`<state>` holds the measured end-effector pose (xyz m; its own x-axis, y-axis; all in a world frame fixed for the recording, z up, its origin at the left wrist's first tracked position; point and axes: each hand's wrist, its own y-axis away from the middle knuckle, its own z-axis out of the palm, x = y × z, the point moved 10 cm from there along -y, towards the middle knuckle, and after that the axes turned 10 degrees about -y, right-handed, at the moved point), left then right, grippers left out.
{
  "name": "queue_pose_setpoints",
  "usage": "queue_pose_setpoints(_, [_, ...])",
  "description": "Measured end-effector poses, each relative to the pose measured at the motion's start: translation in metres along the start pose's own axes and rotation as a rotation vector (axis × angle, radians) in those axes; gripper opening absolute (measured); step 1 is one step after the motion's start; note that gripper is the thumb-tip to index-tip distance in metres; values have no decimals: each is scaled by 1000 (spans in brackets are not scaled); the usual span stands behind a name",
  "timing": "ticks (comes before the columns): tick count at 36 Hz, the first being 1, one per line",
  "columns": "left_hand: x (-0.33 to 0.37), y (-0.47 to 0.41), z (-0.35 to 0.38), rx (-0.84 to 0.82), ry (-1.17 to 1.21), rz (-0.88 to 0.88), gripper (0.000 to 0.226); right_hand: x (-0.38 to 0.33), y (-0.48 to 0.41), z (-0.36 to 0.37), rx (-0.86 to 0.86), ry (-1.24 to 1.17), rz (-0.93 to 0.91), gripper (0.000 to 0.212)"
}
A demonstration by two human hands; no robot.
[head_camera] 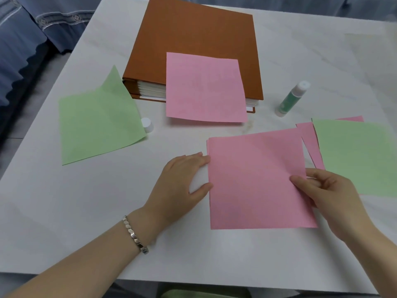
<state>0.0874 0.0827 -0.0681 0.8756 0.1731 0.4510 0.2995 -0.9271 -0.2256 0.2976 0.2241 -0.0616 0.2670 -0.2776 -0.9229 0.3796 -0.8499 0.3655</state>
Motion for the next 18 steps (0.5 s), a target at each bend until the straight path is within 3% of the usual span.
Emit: queue_pose_setpoints(18, [-1,1,5,35,-11,60,39,-5,-8,3,-10,92,-99,17])
